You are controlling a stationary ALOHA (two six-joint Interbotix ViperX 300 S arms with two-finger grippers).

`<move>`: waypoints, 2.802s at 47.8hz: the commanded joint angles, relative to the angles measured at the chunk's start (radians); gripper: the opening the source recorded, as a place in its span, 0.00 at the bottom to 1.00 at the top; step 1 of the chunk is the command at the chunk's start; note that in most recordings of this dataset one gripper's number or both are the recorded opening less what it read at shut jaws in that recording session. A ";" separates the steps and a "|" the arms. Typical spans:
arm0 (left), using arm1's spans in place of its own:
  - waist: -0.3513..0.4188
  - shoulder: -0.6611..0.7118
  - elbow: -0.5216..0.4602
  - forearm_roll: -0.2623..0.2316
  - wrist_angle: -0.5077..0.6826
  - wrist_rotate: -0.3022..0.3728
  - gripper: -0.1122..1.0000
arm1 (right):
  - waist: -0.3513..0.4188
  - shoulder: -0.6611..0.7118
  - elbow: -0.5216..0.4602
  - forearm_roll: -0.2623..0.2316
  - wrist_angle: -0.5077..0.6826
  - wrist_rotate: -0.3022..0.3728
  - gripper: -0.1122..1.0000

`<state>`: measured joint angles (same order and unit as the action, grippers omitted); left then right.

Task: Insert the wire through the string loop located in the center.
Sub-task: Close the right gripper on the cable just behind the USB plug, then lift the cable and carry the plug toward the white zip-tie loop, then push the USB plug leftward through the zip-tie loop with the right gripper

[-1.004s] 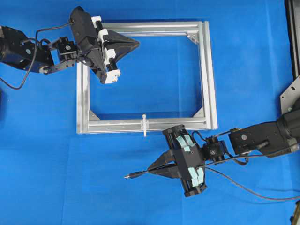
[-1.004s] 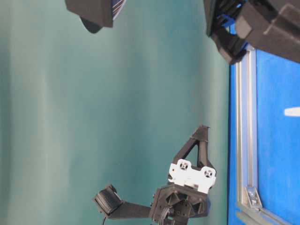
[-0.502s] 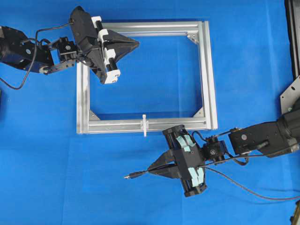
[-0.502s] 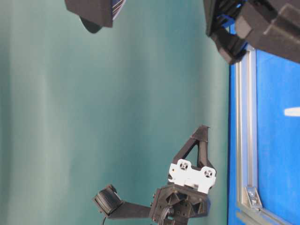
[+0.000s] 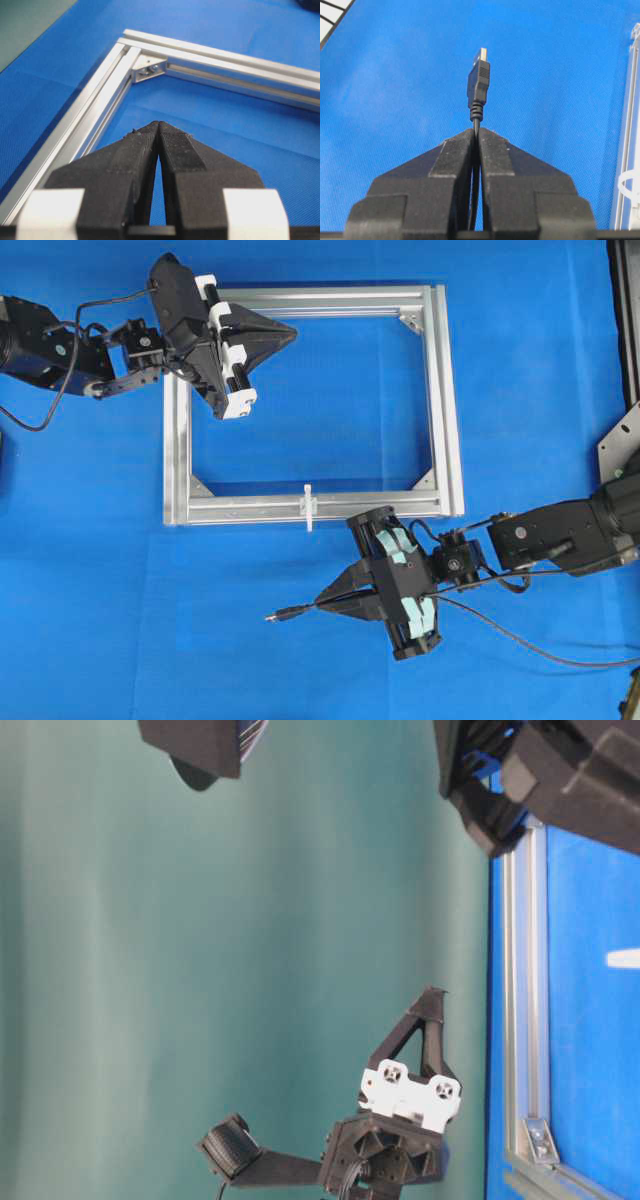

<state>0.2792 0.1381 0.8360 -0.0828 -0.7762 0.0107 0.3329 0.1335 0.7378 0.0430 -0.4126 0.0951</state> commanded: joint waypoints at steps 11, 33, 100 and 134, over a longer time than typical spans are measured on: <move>-0.002 -0.028 -0.014 0.002 -0.005 0.000 0.10 | 0.003 -0.028 -0.008 0.002 -0.006 0.000 0.07; -0.003 -0.028 -0.011 0.003 -0.006 0.000 0.10 | 0.003 -0.120 0.138 0.002 -0.006 0.005 0.07; -0.017 -0.028 -0.009 0.005 -0.006 -0.002 0.10 | -0.206 -0.207 0.265 -0.002 -0.075 -0.029 0.07; -0.017 -0.028 -0.009 0.005 -0.006 -0.002 0.10 | -0.207 -0.207 0.265 -0.003 -0.077 -0.029 0.07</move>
<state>0.2654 0.1381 0.8360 -0.0813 -0.7762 0.0107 0.1273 -0.0522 1.0109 0.0414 -0.4786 0.0660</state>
